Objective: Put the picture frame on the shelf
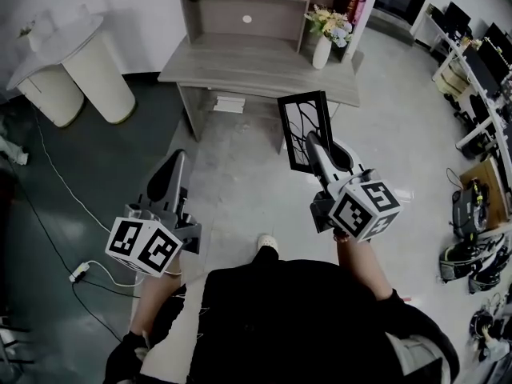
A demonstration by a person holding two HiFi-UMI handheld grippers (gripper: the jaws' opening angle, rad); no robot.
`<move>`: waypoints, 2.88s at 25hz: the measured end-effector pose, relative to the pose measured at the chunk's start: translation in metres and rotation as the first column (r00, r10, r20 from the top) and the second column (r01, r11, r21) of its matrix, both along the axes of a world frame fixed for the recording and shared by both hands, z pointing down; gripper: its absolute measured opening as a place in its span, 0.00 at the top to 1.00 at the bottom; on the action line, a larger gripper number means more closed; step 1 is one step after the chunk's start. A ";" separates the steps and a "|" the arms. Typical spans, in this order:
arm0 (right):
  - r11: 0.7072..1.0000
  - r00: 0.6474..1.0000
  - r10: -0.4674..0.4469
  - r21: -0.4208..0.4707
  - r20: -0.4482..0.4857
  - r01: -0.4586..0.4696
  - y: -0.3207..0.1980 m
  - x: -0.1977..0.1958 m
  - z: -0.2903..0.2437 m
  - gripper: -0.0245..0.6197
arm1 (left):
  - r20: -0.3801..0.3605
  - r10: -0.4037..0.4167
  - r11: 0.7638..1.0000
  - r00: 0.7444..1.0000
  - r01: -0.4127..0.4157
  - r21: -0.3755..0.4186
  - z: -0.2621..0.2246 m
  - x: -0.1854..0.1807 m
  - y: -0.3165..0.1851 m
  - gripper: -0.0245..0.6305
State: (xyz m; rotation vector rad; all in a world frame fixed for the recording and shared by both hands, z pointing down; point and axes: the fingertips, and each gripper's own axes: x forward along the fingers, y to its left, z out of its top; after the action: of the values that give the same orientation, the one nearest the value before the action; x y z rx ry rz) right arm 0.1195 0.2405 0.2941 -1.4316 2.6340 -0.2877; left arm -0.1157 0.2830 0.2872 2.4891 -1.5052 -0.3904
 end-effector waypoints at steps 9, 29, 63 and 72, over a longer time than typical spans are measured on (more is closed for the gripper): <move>1.000 1.000 -0.020 0.014 0.010 0.019 -0.077 0.018 -0.012 0.91 | -0.002 -0.036 0.999 0.999 0.036 0.002 -0.007 0.018 -0.075 0.95; 1.000 0.999 -0.022 0.018 0.024 0.022 -0.178 0.072 -0.012 0.91 | -0.004 -0.032 0.999 0.999 0.032 0.010 -0.006 0.069 -0.177 0.95; 0.996 0.998 0.049 -0.073 0.042 -0.045 -0.330 0.009 0.024 0.91 | -0.022 0.085 0.990 0.996 -0.087 -0.113 0.030 0.016 -0.358 0.95; 0.994 0.994 0.102 -0.054 0.049 -0.099 -0.364 -0.001 0.009 0.91 | -0.029 0.132 0.989 0.991 -0.133 -0.064 0.012 0.003 -0.401 0.95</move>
State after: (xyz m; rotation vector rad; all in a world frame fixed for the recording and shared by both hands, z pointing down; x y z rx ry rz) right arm 0.1189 -0.1231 0.3031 -1.5453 2.5219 -0.3789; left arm -0.1123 -0.1183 0.2987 2.5059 -1.3123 -0.3417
